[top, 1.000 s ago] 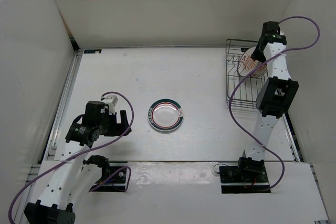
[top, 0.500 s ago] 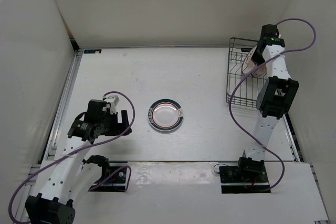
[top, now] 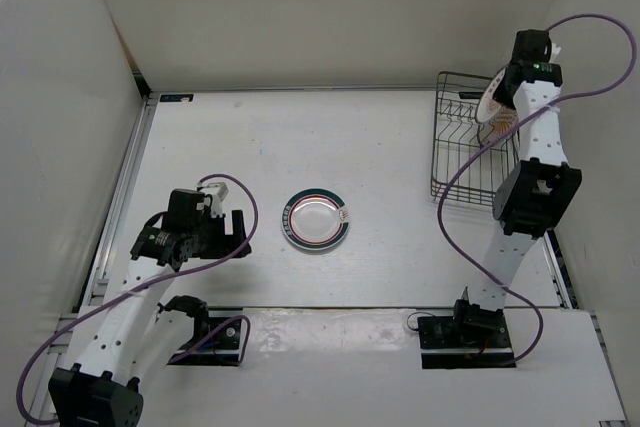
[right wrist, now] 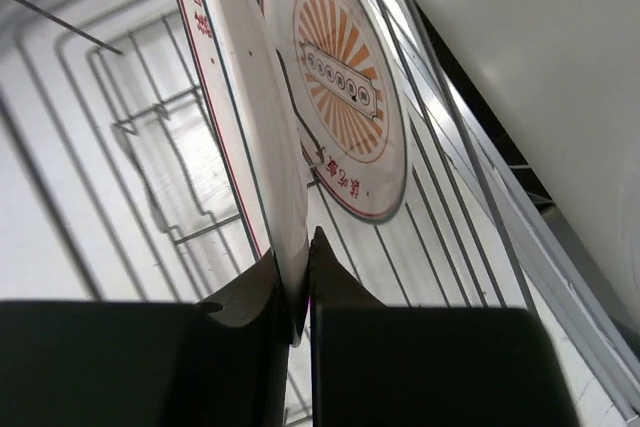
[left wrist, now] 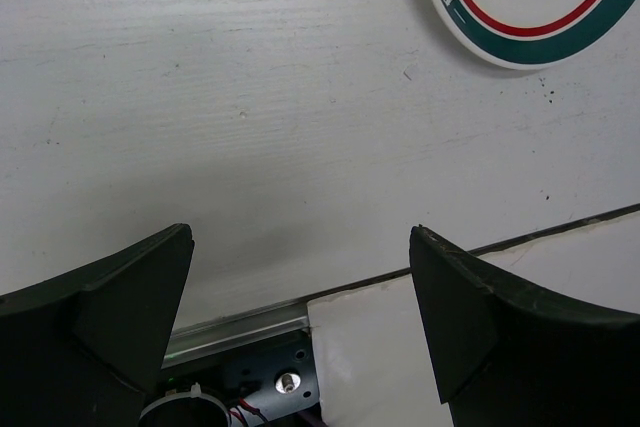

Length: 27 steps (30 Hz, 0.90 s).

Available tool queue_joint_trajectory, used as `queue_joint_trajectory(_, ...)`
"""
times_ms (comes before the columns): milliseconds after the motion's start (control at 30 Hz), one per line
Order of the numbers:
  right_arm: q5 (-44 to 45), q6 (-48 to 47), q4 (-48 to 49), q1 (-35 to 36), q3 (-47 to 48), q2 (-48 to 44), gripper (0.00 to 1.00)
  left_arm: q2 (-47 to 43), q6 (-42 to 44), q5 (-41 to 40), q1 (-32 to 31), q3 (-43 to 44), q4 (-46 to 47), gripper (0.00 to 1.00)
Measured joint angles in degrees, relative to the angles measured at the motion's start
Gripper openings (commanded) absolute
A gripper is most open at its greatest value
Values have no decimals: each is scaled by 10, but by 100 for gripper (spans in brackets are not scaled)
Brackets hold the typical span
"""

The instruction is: Unload the plates from the dish rack

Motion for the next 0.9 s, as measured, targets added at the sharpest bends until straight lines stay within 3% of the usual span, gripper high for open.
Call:
queue_joint_trajectory(200, -27, 36, 2, 31, -28, -116, 0, 0, 0, 0, 0, 0, 0, 100)
queue_joint_trajectory(300, -98, 60, 82, 64, -241, -300, 0, 0, 0, 0, 0, 0, 0, 100)
queue_joint_trajectory(433, -221, 79, 112, 83, -497, -523, 0, 3, 0, 0, 0, 0, -3, 100)
queue_joint_trajectory(600, -383, 86, 136, 94, -748, -661, 0, -3, 0, -1, 0, 0, -4, 100)
queue_joint_trajectory(733, -447, 91, 110, 112, -874, -749, 0, -7, -1, -2, 0, 0, -4, 100)
queue_joint_trajectory(900, -474, 110, 118, 113, -947, -841, 0, 10, 0, -2, 0, 0, -4, 100)
